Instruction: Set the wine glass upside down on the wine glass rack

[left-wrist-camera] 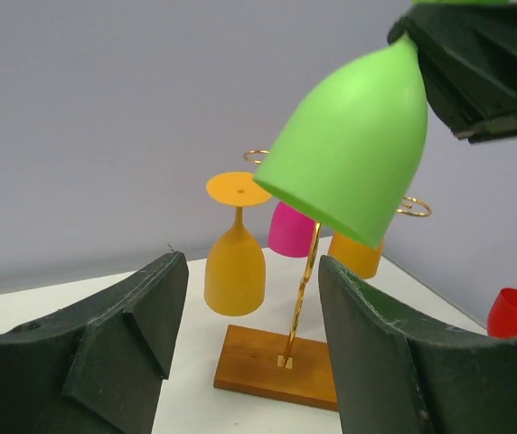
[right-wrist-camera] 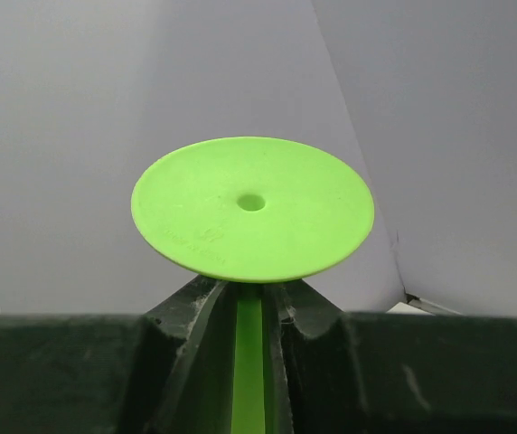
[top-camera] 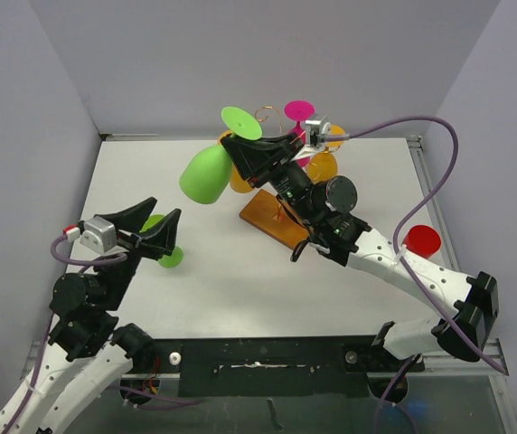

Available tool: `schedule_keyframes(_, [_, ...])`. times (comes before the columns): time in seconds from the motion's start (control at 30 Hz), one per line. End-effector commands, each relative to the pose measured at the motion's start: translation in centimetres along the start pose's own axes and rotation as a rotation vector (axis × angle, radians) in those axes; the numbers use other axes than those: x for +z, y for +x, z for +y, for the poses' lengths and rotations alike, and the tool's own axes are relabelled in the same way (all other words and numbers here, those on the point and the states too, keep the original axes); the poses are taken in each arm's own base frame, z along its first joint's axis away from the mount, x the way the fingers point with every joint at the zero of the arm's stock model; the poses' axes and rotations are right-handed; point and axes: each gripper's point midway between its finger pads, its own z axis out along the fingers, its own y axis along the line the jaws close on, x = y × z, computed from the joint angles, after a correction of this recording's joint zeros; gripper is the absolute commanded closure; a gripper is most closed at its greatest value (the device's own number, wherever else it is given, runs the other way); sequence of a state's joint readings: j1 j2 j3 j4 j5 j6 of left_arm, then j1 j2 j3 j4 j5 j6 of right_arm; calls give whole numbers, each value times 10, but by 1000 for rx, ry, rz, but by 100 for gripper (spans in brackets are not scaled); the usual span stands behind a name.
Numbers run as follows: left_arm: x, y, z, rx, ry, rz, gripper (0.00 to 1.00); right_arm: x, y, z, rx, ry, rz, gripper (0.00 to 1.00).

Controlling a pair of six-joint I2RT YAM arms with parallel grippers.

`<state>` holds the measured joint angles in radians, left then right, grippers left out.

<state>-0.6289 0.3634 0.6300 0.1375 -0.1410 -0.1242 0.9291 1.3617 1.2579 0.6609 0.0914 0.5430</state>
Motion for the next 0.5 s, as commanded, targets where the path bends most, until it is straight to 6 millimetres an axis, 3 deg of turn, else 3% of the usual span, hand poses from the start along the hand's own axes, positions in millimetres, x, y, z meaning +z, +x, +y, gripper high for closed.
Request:
schedule_keyframes(0.0, [4,-61,3,-134,-68,-130,42,-11,-13,29,-170,-182,-5,100])
schedule_keyframes(0.1, [8,-77,6,-225,-113,-147,41,-17,7,31,-239,-235,65,100])
schedule_keyframes(0.23, [17,-86,-3,-355,-101,-124,41,-27,29,27,-321,-275,127,100])
schedule_keyframes(0.37, [28,-89,-23,-477,-25,-97,41,-35,47,17,-405,-273,166,100])
schedule_keyframes(0.47, [41,-75,-25,-534,-48,-44,41,-37,52,10,-443,-257,175,100])
